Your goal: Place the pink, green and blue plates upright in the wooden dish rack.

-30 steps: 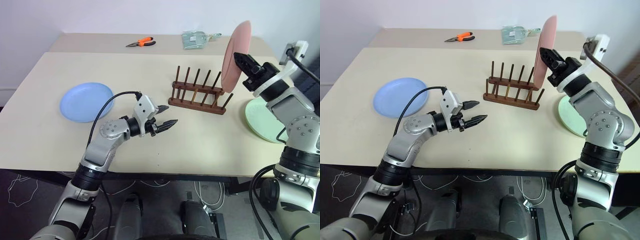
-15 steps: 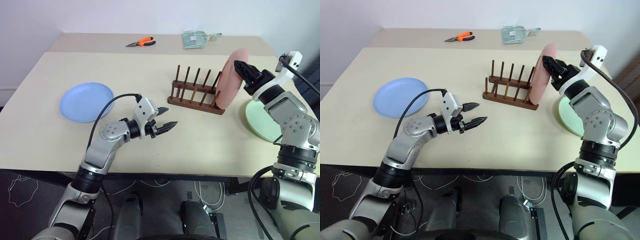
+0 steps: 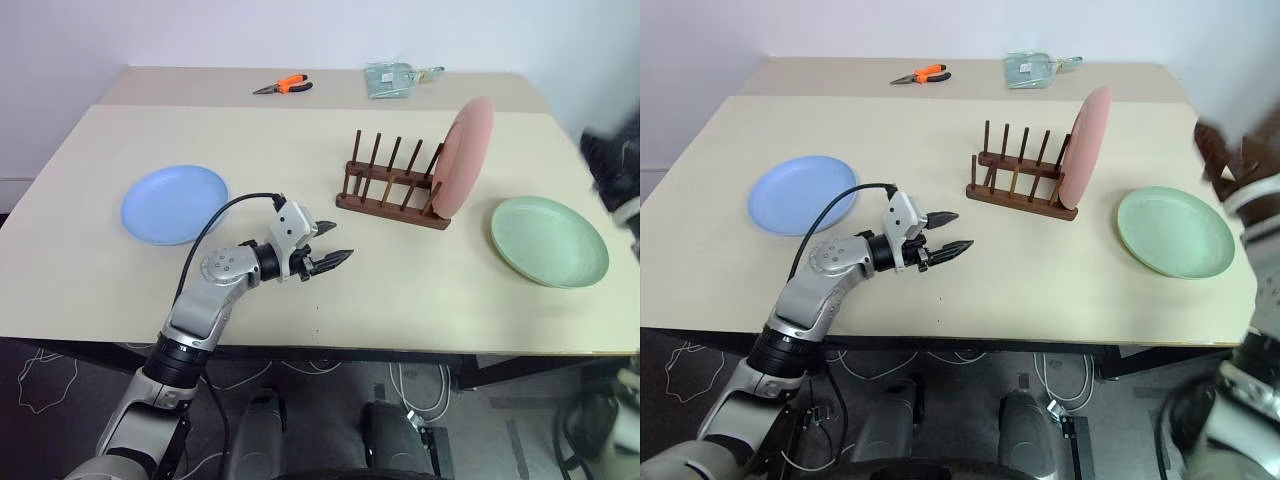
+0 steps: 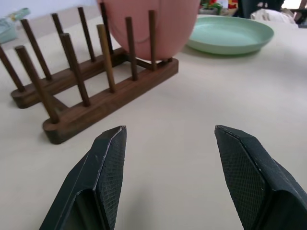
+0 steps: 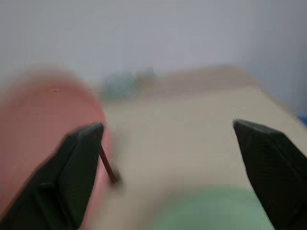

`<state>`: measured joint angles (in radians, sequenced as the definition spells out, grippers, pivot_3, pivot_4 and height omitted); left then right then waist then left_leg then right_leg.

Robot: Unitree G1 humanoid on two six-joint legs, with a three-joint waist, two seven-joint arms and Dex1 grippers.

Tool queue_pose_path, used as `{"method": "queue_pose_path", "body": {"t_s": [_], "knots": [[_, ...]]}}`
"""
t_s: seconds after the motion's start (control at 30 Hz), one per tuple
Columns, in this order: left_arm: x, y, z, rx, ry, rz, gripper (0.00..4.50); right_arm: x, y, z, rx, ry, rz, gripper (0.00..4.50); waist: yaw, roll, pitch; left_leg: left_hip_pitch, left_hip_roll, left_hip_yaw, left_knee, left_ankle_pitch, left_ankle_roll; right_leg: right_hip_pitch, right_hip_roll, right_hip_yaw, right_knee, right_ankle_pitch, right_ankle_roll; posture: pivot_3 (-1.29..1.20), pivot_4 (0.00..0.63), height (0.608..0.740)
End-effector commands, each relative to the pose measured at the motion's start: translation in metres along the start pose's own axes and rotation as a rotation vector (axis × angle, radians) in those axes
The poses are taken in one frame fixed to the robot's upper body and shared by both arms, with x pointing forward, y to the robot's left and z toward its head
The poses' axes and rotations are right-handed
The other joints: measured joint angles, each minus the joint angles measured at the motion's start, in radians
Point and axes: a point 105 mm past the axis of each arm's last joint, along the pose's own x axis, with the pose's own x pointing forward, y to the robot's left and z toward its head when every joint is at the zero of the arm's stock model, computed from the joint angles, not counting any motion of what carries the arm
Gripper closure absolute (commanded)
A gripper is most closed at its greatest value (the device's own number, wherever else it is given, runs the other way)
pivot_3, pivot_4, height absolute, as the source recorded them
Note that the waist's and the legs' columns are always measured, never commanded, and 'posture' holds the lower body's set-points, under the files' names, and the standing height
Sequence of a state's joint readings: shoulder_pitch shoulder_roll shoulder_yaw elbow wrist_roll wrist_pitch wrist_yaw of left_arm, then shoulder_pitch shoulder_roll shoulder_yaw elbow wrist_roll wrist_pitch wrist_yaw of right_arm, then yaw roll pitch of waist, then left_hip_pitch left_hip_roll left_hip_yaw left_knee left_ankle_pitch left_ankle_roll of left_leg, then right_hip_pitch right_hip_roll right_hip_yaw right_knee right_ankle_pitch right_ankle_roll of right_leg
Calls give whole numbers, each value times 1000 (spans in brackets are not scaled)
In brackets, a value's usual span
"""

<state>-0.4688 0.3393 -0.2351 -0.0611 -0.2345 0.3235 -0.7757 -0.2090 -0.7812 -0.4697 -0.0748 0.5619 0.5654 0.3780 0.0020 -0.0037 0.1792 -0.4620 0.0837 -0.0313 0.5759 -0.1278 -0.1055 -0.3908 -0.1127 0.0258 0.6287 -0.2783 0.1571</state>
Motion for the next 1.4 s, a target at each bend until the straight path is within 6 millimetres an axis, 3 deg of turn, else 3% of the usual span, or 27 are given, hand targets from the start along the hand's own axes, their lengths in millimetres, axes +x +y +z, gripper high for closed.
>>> {"method": "queue_pose_path", "body": {"t_s": [0.03,0.2,0.3,0.53,0.67,0.73,0.8,0.87,0.9,1.0,1.1,1.2,1.27,1.4], "knots": [[5,-4,13,34,-45,-34,1492,1,35,-22,-228,91,141,18,-11,0,0,0,0,0,0,0,0,0,0,0,0,0,0,0,150,740],[6,-6,16,35,-55,-57,1492,8,34,-63,-378,234,98,18,-16,0,0,0,0,0,2,0,0,1,0,1,0,0,0,0,150,740],[5,-7,16,37,-53,-54,1492,14,26,-77,-396,294,47,882,-13,0,0,0,0,0,2,0,0,1,0,1,0,0,0,0,150,740],[1,-6,13,49,-39,-40,1492,22,24,-79,-387,294,8,4478,-12,0,0,0,-1,0,2,0,0,1,0,1,0,0,0,0,150,740],[0,-7,12,53,-37,-35,1492,25,24,-64,-349,230,-22,4478,-12,0,0,0,-1,0,2,0,0,1,0,1,0,0,0,0,150,740],[-1,-6,10,59,-31,-26,1492,30,24,-33,-359,78,-50,4478,-12,0,0,0,-1,0,2,0,0,1,0,1,0,0,0,0,150,740],[-2,-4,8,63,-24,-20,1492,29,13,32,-224,-210,-166,4478,-17,1,1,0,-1,0,2,0,0,1,0,1,0,0,0,0,150,740],[-3,-3,7,63,-20,-17,1492,20,6,73,-68,-400,-198,4478,-18,5,2,0,-1,0,2,0,0,0,0,1,0,0,0,0,150,740],[-4,-3,6,64,-19,-15,1492,13,12,99,76,-521,-141,4478,-16,5,2,0,-1,0,2,0,0,0,0,1,1,0,0,0,150,740],[-5,-1,4,67,-14,-7,1492,-3,33,145,315,-713,57,4478,-12,5,2,0,0,0,0,0,0,0,0,1,1,0,2,0,150,740],[-6,2,3,71,-10,8,1492,-17,67,180,411,-801,284,4478,-10,5,2,0,0,0,0,0,1,1,0,0,1,1,4,0,150,740],[-7,6,3,71,-10,22,1492,-26,103,203,568,-823,511,4478,-14,6,2,0,0,0,0,0,1,1,0,0,1,0,1,0,150,740],[-8,8,1,72,-7,31,1492,-24,132,208,734,-799,636,4478,-22,6,2,0,0,0,0,0,1,0,0,0,2,0,1,0,150,740],[-11,11,-1,75,1,46,1492,-3,166,200,945,-675,659,4478,-18,6,2,0,1,0,0,0,1,0,0,0,2,0,1,0,150,740]]}}
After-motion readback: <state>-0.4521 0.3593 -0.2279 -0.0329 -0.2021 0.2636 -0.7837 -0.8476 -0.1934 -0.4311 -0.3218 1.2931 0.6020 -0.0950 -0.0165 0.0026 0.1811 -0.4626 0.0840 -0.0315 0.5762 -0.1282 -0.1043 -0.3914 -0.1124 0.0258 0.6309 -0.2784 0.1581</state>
